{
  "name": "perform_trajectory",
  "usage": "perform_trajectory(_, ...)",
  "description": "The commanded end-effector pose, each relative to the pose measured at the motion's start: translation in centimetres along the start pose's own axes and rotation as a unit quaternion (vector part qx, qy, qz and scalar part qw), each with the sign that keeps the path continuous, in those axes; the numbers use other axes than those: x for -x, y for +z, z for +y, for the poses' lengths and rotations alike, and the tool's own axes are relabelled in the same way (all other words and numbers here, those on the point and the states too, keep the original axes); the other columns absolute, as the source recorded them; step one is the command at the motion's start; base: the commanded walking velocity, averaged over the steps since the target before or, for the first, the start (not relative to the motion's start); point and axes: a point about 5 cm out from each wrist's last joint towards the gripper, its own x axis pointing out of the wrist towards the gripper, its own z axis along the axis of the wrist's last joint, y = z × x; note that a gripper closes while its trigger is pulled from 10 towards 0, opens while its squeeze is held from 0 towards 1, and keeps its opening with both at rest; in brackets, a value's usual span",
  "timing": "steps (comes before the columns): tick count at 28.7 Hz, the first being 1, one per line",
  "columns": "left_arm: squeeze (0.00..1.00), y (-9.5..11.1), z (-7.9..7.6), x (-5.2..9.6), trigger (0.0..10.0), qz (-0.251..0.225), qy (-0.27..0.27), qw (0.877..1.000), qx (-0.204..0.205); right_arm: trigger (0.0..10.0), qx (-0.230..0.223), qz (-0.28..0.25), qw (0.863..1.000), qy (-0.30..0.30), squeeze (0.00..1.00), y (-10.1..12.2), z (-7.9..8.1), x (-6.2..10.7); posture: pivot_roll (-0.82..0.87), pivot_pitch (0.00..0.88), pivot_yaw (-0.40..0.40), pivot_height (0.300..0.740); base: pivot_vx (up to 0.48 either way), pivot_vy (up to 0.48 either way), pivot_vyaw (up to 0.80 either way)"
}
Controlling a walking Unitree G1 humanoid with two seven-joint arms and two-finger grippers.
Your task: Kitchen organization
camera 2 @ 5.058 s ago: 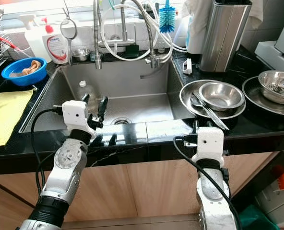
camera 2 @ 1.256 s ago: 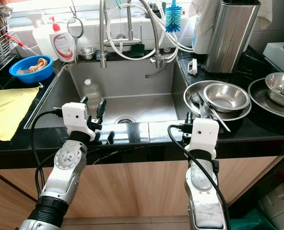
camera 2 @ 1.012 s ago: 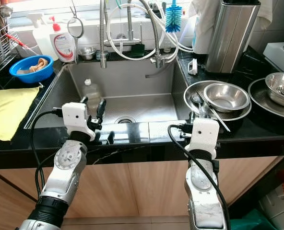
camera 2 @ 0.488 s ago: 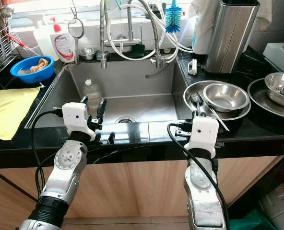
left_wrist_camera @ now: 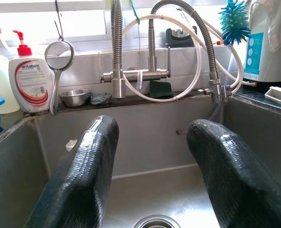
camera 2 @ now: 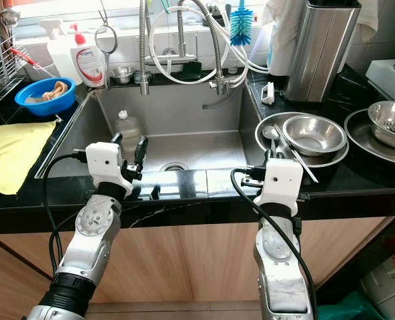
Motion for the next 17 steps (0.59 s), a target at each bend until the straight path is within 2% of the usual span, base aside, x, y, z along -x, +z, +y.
perform_trajectory(1, 0.0, 0.0, 0.2, -0.1, 10.0, 0.0, 0.006, 1.0, -0.01, 0.0, -0.008, -0.047, 0.999, 0.021, 0.0, 1.9, 0.8, -0.1, -0.18, 0.0, 0.067, 0.74, 0.0, 0.0, 0.0)
perform_trajectory(2, 0.0, 0.0, 0.2, -0.1, 10.0, 0.0, 0.006, 1.0, -0.01, 0.0, -0.008, -0.048, 0.999, 0.022, 0.0, 1.9, 0.8, -0.1, -0.18, 0.0, 0.067, 0.74, 0.0, 0.0, 0.0)
perform_trajectory(3, 0.0, 0.0, 0.2, -0.1, 10.0, 0.0, 0.006, 1.0, -0.01, 10.0, -0.019, -0.056, 0.998, 0.028, 0.0, 2.2, 1.0, -0.2, -0.18, 0.0, 0.065, 0.74, 0.0, 0.0, 0.0)
perform_trajectory(12, 0.0, 0.0, 0.5, -0.1, 10.0, -0.001, 0.014, 1.0, -0.01, 10.0, -0.011, -0.086, 0.995, 0.054, 0.0, 3.1, 1.7, -0.5, -0.17, 0.0, 0.063, 0.74, 0.0, 0.0, 0.0)
perform_trajectory(17, 0.0, 0.0, 0.4, -0.2, 10.0, -0.001, 0.015, 1.0, -0.011, 10.0, -0.021, -0.073, 0.989, 0.125, 0.0, 2.9, 3.1, -1.0, -0.18, 0.0, 0.064, 0.74, 0.0, 0.0, 0.0)
